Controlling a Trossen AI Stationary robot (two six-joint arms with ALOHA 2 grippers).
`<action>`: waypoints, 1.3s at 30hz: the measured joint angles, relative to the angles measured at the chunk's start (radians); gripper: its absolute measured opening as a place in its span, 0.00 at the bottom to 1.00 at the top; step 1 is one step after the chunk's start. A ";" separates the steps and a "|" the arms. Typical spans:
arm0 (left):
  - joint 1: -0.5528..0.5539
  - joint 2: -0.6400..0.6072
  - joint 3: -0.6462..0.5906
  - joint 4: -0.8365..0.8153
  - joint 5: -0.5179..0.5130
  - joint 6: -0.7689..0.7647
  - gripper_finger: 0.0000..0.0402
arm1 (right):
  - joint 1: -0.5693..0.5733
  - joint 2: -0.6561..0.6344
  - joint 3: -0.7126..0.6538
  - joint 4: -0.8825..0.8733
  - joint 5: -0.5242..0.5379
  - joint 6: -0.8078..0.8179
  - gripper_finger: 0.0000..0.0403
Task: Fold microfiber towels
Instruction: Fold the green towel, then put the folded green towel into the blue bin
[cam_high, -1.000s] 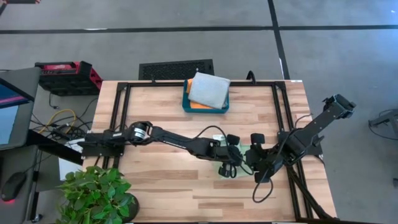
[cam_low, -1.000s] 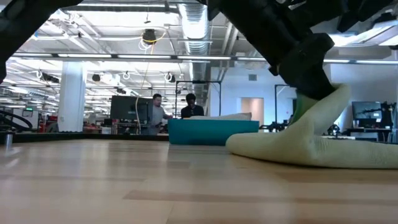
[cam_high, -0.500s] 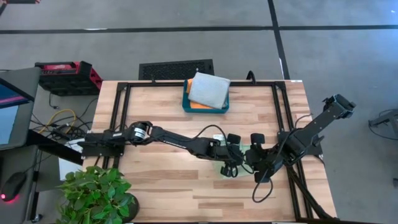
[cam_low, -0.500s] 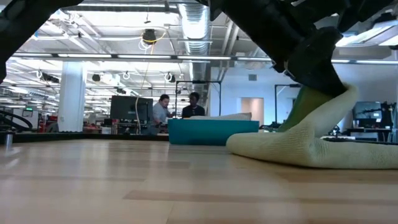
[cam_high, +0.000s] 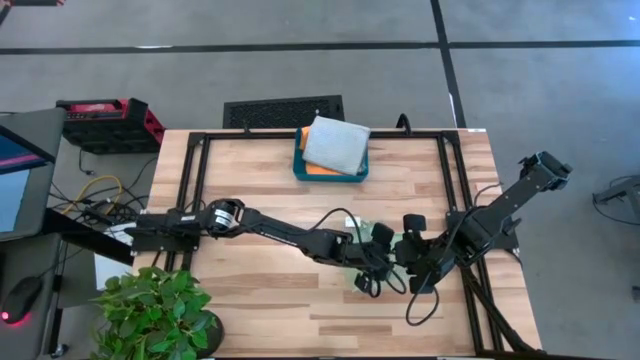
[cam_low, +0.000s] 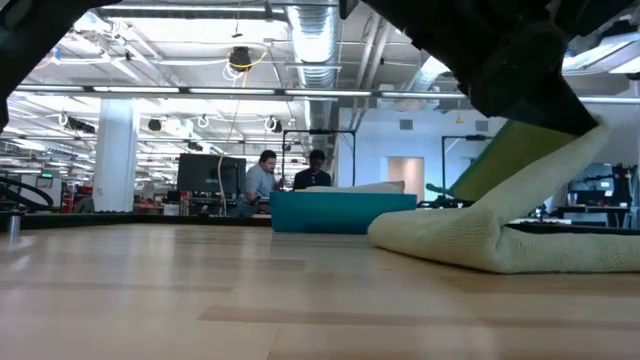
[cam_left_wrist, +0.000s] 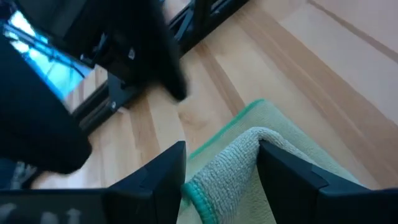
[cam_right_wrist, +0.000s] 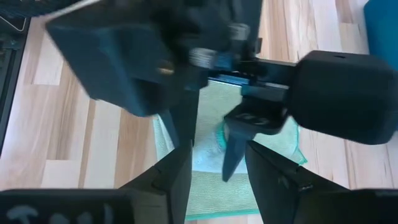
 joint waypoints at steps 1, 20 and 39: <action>-0.002 0.000 0.000 0.003 -0.001 0.017 0.46 | 0.000 0.000 0.000 0.000 0.000 0.000 0.43; 0.003 -0.010 -0.001 -0.253 -0.056 -0.077 0.46 | 0.000 0.000 0.000 -0.004 -0.005 0.000 0.42; -0.042 -0.136 -0.075 -0.641 -0.039 -0.235 0.46 | 0.000 0.000 0.000 -0.022 -0.006 -0.001 0.41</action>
